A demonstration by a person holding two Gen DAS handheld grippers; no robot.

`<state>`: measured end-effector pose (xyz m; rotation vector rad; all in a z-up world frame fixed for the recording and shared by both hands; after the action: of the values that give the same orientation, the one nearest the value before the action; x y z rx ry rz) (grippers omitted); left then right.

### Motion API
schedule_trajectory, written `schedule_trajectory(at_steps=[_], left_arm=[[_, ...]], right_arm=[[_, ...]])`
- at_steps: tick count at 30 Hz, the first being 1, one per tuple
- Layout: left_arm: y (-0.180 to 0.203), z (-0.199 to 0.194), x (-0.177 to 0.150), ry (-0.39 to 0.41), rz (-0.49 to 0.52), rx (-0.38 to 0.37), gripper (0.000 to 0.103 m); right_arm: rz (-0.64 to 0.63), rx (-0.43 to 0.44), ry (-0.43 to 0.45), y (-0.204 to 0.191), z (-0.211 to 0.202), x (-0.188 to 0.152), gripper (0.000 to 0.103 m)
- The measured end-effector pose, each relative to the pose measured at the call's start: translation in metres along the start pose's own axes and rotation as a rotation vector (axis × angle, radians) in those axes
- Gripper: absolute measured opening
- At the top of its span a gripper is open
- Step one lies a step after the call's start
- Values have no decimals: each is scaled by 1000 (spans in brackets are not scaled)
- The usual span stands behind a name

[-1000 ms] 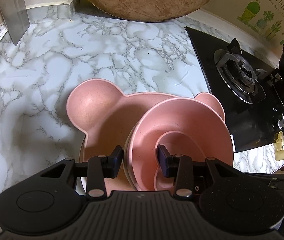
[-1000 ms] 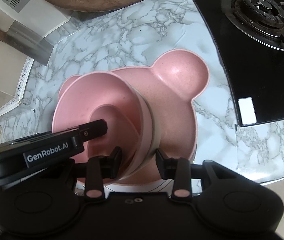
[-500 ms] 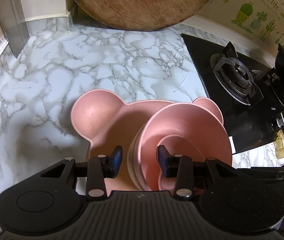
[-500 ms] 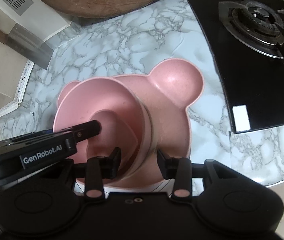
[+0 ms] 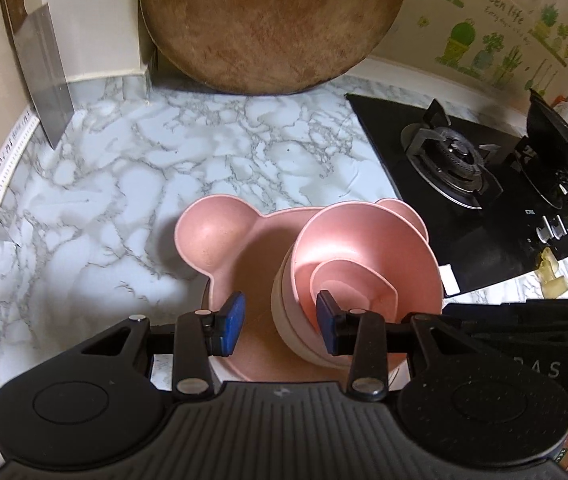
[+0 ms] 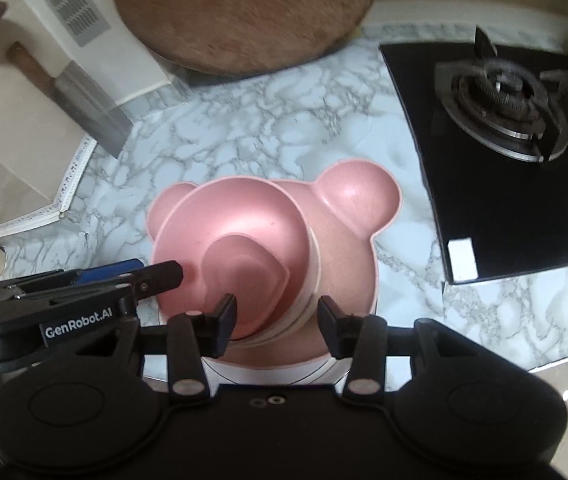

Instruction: Organize plates and bowls

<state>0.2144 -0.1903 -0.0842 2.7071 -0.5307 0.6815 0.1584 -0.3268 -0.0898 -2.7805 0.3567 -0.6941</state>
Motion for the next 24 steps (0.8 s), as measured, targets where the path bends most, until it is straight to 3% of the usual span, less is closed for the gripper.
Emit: schedule_trajectory(at_steps=[10, 12, 14, 16, 21, 24], left_arm=[[-7, -40, -17, 89, 40, -11, 45], [-10, -48, -21, 110, 42, -18, 50], [-11, -56, -25, 134, 39, -24, 61], [-13, -63, -29, 156, 39, -23, 64], [-16, -76, -41, 177, 46, 2, 65], [-17, -81, -47, 187, 34, 10, 71]], right_arm=[[-79, -15, 122, -19, -33, -13, 48], [-103, -21, 144, -25, -39, -18, 48], [-132, -25, 169, -31, -46, -23, 50], [-153, -34, 202, -35, -52, -26, 59], [-181, -11, 242, -42, -64, -35, 68], [-211, 0, 257, -45, -69, -40, 76]])
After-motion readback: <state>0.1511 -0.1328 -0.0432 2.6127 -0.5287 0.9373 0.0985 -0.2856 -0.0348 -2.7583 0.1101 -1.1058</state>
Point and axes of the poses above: each gripper's, at about its wrist camera, not at the fingertips, and z roughly the way its jaws point, y to its right, x to its top, the point moved 9 cm from there along z, roughly the way its jaws point, and after that the axes turned 2 degrees about -y, right-handed, at the moved point
